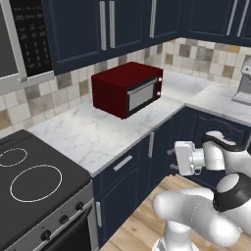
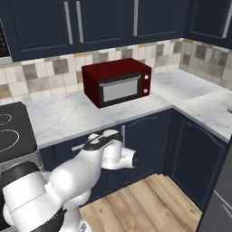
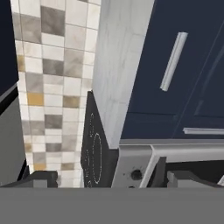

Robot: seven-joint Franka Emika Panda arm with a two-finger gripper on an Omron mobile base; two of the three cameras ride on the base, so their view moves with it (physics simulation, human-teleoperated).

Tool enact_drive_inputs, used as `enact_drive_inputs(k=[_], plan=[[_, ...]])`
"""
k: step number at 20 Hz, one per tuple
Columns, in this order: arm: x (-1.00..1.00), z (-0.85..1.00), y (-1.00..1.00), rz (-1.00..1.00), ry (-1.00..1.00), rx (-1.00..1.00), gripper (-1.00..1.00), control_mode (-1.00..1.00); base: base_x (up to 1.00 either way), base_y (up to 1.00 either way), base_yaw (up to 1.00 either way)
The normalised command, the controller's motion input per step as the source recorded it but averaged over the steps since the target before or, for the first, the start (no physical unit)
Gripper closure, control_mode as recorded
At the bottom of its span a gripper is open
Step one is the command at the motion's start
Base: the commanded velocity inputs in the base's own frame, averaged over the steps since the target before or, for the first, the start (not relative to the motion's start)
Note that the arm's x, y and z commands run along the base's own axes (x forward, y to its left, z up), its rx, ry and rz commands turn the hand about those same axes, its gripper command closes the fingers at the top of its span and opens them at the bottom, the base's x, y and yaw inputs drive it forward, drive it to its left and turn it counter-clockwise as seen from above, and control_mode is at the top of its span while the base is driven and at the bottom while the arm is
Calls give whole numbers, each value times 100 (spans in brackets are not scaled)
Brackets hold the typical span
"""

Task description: Take a straw from the drawer in front and place it inside the glass cup on the dining counter.

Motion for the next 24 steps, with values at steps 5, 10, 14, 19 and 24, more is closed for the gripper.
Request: enact_drive_inputs(k=[5,10,14,19,24], plan=[[33,-38,34,0,0,0,-100,-100,0,0,0],[29,-27,31,0,-3,0,-100,-100,0,0,0],[31,-21,31,0,-8,0,-100,-100,0,0,0],[32,-28,23,-2,-6,0,-100,-100,0,0,0],[23,-28,15,-2,-4,1,-100,-100,0,0,0]])
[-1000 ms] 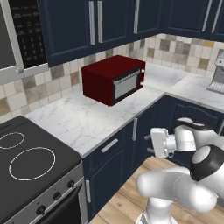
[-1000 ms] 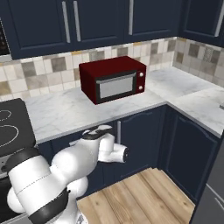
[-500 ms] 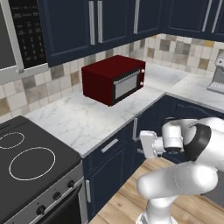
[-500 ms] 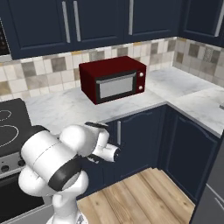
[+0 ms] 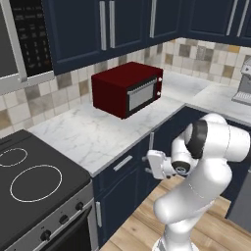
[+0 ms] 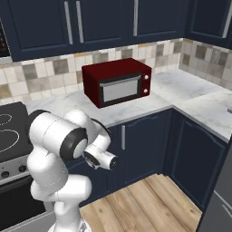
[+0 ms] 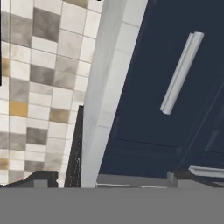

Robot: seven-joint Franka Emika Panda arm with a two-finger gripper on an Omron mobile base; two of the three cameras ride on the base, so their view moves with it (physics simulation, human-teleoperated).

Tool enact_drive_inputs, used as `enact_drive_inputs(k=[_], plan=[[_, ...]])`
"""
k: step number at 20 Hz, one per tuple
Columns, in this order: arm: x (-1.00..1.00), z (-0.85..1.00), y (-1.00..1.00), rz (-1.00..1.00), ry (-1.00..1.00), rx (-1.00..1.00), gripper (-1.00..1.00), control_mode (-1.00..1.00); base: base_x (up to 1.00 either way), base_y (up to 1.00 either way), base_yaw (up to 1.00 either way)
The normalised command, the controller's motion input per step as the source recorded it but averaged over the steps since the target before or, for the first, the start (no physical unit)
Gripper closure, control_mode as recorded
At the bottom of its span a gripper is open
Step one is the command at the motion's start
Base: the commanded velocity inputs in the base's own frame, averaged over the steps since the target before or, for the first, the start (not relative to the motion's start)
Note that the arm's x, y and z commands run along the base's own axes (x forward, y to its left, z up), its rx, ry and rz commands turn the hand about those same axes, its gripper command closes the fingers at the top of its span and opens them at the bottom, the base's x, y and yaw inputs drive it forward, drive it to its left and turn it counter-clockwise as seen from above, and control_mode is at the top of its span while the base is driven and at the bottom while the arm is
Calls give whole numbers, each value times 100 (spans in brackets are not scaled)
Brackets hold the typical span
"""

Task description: Take a straw from the drawer in front and place it inside the glass cup on the dining counter.

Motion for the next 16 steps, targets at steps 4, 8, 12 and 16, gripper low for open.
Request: enact_drive_inputs(k=[4,8,12,16], plan=[[34,-23,11,-2,-4,1,-100,-100,0,0,0],[35,-25,7,-1,-1,1,-100,-100,0,0,0],[33,-30,9,-1,0,1,-100,-100,0,0,0],[34,-30,16,-1,0,0,-100,-100,0,0,0]])
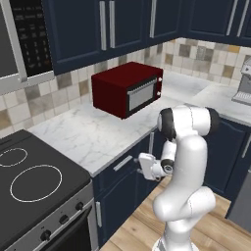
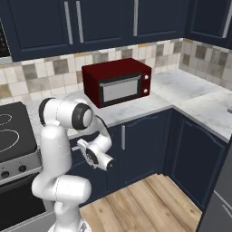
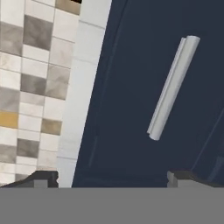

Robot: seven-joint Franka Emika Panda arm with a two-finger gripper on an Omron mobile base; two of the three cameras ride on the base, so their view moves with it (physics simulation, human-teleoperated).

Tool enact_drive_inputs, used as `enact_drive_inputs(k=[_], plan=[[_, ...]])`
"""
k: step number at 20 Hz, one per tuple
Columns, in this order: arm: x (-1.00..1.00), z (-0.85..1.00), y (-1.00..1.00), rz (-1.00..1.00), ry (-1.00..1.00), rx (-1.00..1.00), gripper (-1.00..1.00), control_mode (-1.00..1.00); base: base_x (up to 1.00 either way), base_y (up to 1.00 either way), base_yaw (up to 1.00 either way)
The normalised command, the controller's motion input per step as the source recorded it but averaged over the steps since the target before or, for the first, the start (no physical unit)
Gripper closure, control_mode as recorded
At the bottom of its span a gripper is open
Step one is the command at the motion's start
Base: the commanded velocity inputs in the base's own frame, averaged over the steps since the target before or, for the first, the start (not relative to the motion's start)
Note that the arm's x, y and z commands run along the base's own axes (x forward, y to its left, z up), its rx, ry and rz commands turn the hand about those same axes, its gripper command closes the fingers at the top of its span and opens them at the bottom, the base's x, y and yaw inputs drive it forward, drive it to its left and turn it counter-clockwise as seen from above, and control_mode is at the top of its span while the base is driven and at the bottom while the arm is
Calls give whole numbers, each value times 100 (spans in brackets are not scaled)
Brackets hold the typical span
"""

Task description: Take a straw from the drawer in front and place it inside the glass cup on the dining counter.

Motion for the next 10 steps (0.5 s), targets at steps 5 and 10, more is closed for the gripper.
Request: enact_drive_inputs(k=[5,10], plan=[[34,-29,19,-2,0,0,-100,-100,0,0,0],[32,-30,15,-2,0,0,-100,-100,0,0,0]])
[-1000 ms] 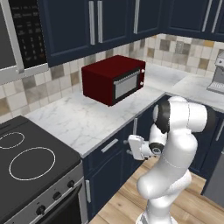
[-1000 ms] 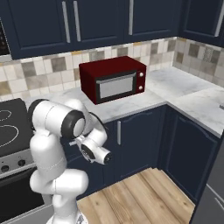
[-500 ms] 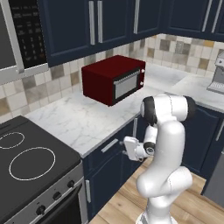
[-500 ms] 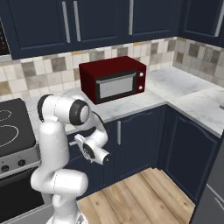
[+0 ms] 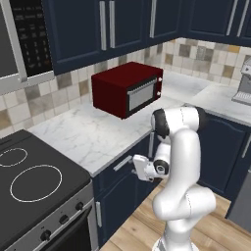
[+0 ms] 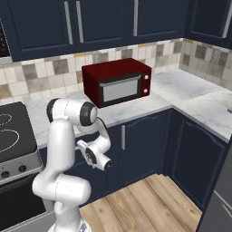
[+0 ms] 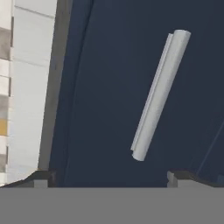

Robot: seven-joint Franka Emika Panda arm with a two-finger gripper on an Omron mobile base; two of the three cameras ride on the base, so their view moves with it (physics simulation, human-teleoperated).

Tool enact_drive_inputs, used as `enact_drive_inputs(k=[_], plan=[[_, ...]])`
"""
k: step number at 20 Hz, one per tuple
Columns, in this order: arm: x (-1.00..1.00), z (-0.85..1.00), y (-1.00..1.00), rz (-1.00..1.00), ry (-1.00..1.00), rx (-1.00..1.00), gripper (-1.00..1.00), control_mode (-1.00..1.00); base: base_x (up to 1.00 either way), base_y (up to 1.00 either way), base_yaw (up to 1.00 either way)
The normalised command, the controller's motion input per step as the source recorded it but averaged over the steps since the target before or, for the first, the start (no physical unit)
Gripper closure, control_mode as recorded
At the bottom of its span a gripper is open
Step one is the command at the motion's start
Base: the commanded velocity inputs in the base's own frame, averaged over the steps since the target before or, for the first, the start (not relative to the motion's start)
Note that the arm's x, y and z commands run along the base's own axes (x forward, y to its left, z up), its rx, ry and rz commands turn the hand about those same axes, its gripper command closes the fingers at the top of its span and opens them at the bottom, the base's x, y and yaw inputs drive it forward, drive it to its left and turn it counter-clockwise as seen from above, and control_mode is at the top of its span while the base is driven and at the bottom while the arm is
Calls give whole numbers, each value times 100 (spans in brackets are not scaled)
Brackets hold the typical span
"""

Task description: Take a straw from the drawer in front and place it inside the glass cup on the dining counter.

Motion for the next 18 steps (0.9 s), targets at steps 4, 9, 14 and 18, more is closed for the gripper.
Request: enact_drive_inputs(k=[4,9,14,18], plan=[[32,-24,16,-1,0,0,-100,-100,0,0,0],[33,-22,19,-1,0,0,-100,-100,0,0,0],[36,-18,13,0,0,0,-100,-100,0,0,0],[36,-13,11,0,0,0,-100,-100,0,0,0]])
